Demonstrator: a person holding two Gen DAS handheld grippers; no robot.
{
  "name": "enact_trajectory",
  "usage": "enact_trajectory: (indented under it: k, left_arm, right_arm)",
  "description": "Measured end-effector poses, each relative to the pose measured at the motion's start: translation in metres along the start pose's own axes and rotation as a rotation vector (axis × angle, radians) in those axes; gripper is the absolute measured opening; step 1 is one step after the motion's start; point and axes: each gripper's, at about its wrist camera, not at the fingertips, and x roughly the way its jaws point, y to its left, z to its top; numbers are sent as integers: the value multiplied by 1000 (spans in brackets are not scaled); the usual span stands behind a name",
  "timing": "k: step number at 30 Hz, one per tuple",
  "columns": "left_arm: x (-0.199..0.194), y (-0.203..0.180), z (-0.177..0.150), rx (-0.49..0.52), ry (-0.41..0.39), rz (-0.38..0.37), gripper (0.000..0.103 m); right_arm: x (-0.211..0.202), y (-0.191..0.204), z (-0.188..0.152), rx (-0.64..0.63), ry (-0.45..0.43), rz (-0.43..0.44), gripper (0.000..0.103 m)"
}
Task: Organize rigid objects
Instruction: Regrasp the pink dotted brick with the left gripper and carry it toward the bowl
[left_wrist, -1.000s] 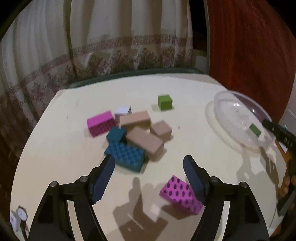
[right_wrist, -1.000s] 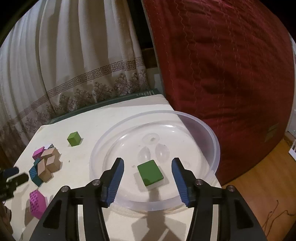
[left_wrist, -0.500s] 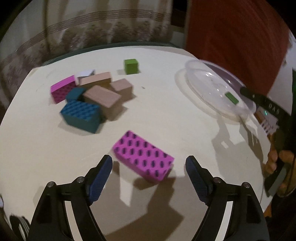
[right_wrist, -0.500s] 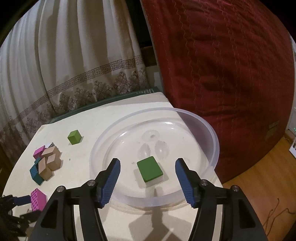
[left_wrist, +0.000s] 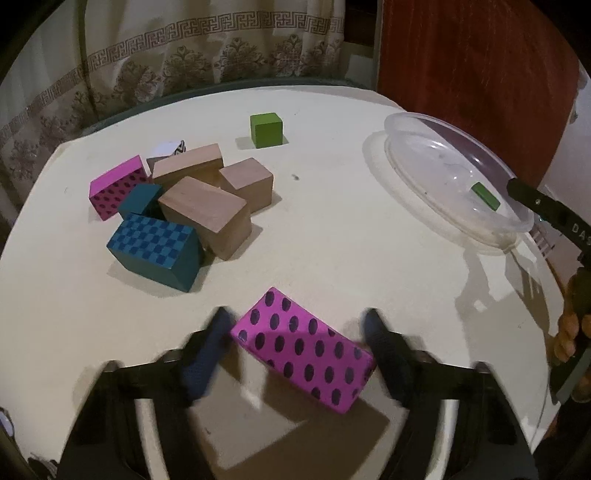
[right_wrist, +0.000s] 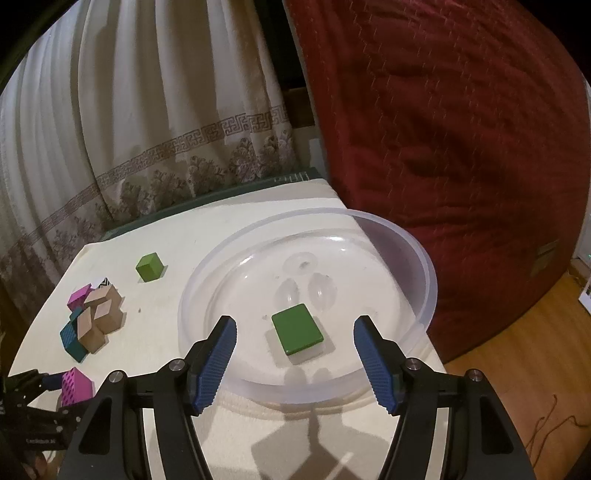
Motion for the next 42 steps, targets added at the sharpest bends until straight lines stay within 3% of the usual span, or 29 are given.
enact_trajectory:
  k: [7, 16, 30, 42]
  left_arm:
    - [-9, -15, 7, 28, -25, -28, 66]
    - [-12, -48, 47, 96, -90, -75, 66]
    - [23, -108, 114, 199, -124, -140, 66]
    - [53, -129, 138, 213, -110, -144, 66]
  right_arm:
    - [-3, -2, 0, 3, -8, -4, 69]
    - [-7, -15, 0, 11, -17, -24, 69]
    - [-7, -46, 4, 54, -22, -64, 69]
    - [-3, -59, 8, 81, -20, -72, 69]
